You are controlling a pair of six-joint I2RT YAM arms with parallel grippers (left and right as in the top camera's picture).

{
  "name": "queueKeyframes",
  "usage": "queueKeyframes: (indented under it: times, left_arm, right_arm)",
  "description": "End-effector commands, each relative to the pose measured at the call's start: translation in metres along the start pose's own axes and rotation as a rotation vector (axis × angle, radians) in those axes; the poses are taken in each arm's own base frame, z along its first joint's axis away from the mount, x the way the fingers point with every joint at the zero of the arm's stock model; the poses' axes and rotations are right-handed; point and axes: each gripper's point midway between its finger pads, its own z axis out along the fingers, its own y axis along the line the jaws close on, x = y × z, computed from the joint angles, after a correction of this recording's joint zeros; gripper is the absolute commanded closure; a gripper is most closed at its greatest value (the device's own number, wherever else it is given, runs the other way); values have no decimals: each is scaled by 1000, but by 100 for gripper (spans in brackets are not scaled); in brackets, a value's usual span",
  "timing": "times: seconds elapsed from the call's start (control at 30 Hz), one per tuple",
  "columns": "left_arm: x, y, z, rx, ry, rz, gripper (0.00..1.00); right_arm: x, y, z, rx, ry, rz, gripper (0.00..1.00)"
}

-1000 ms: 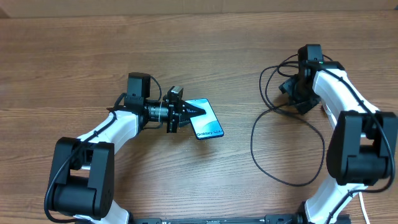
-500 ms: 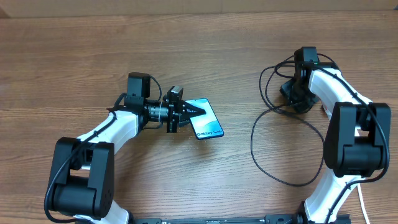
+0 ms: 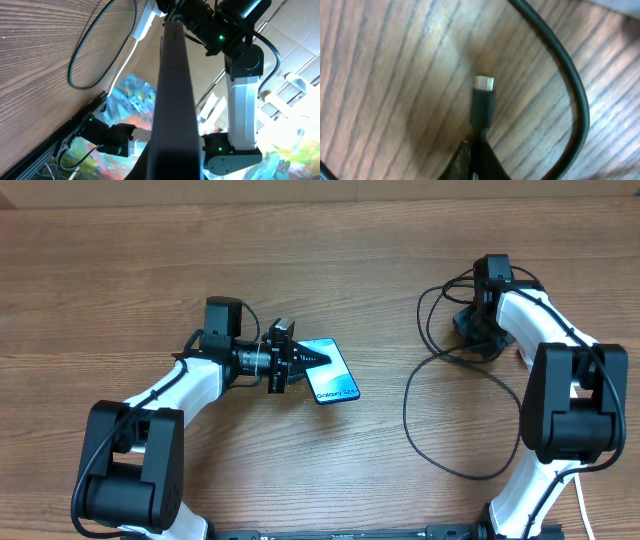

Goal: Plug charger to phone and switch on socket
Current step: 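Lower the right gripper onto the black cable and grasp its USB-C plug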

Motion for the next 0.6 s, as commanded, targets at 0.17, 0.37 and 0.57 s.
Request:
queueKeyframes:
  times: [0.17,0.37,0.57]
  left_arm:
    - [15,-9,-1,33,81,-4,96]
    - [14,-9,-1,33,77,2,96]
    - [9,-19,-5,52,62,114,96]
  right_arm:
    - [19,-16,16,77,92,-122,96]
    - [4,-1,-30,19,62,-222,96]
    - [16,28,-100,-230,108,-373,96]
